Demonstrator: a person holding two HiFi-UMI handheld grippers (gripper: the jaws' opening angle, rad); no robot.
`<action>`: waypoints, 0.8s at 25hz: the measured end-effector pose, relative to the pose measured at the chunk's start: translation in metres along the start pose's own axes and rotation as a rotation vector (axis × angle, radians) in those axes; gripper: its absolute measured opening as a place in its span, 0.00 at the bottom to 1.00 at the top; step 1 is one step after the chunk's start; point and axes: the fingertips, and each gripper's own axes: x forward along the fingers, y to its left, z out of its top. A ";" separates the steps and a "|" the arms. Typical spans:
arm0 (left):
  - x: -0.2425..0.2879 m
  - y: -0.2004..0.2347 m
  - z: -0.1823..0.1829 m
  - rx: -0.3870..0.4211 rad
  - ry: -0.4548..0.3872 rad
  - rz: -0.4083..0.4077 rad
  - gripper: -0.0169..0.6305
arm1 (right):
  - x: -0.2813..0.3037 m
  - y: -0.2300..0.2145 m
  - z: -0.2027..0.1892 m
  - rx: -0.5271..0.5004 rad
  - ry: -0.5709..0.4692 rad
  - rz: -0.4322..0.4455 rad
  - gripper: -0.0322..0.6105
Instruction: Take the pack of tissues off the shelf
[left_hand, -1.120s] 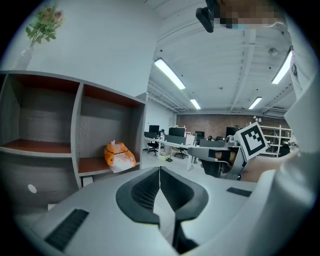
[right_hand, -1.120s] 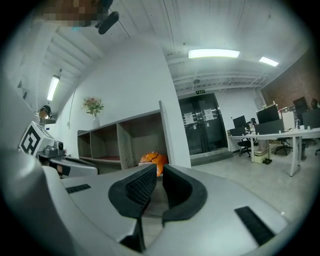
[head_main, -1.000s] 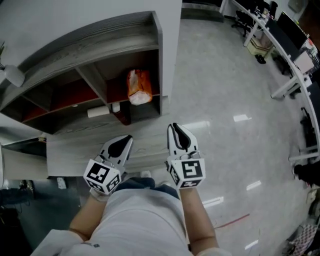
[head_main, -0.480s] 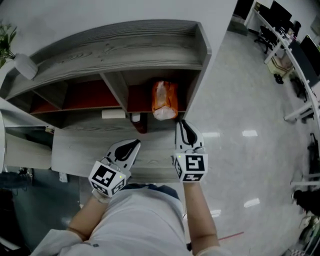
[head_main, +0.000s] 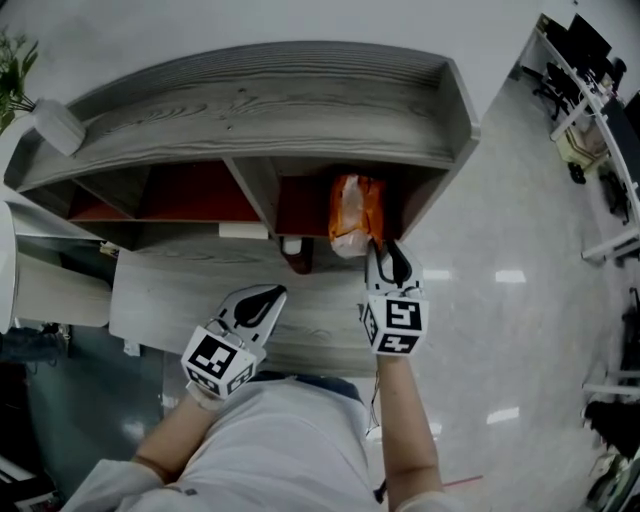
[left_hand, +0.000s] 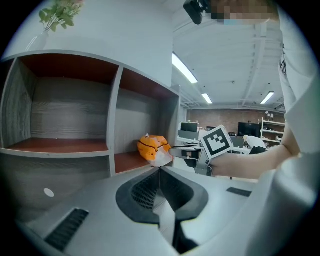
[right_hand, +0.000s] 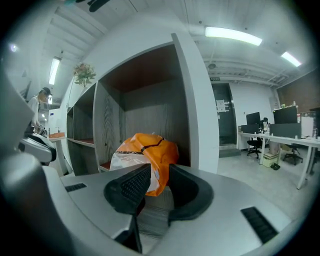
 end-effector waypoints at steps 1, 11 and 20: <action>0.000 0.001 0.000 -0.002 0.003 0.000 0.05 | 0.004 0.000 -0.002 -0.003 0.008 0.002 0.21; 0.000 0.002 -0.003 -0.002 0.009 -0.007 0.05 | 0.007 0.003 -0.004 0.025 0.005 -0.014 0.11; -0.011 -0.017 0.001 0.013 -0.009 -0.023 0.05 | -0.027 0.016 0.006 0.020 -0.031 0.013 0.09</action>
